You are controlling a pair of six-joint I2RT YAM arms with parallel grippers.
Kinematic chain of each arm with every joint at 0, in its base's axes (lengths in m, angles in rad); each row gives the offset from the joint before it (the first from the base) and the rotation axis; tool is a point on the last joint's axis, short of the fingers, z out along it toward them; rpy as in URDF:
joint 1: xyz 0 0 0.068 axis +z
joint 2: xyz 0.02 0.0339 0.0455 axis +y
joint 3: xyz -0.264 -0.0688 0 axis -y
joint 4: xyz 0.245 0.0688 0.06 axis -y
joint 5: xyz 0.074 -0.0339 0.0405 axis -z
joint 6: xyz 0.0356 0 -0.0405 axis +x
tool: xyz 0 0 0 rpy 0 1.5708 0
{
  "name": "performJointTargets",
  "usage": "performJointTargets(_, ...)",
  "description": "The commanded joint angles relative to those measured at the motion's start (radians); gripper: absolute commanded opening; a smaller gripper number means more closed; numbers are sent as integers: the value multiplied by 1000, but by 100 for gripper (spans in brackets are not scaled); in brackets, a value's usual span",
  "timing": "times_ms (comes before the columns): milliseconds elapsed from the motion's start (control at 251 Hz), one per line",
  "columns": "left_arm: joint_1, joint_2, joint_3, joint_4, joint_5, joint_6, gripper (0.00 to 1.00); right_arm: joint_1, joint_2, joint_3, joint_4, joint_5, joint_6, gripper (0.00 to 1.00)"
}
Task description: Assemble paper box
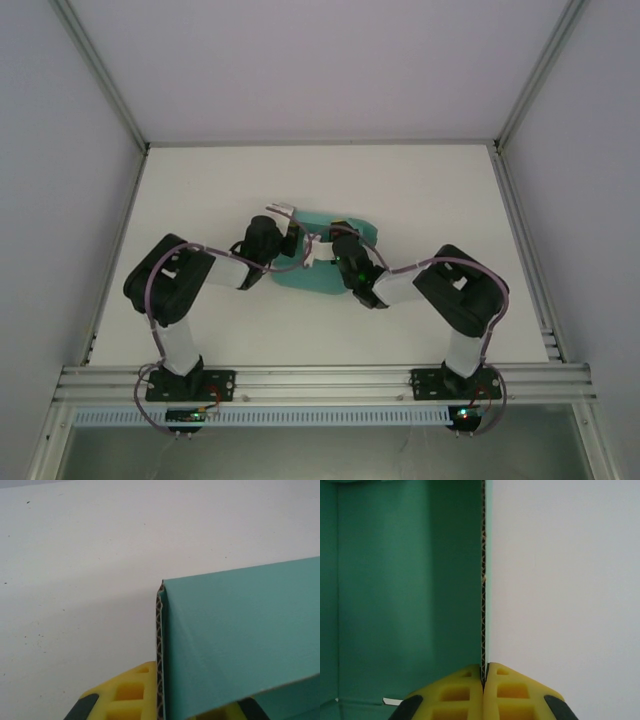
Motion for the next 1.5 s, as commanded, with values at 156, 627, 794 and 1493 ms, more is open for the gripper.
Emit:
performJointTargets(156,-1,16,-6,92,-29,15,0,-44,-286,39,-586,-222,528,69)
performJointTargets(627,-23,39,-41,177,102,79,0,-400,-368,295,-891,-978,1313,99)
performJointTargets(794,-32,51,-42,173,110,71,0,-377,-109,589,-1116,-971,1265,93)
performJointTargets(1493,-34,78,-43,162,78,30,17,-303,183,631,-1223,-831,1087,90)
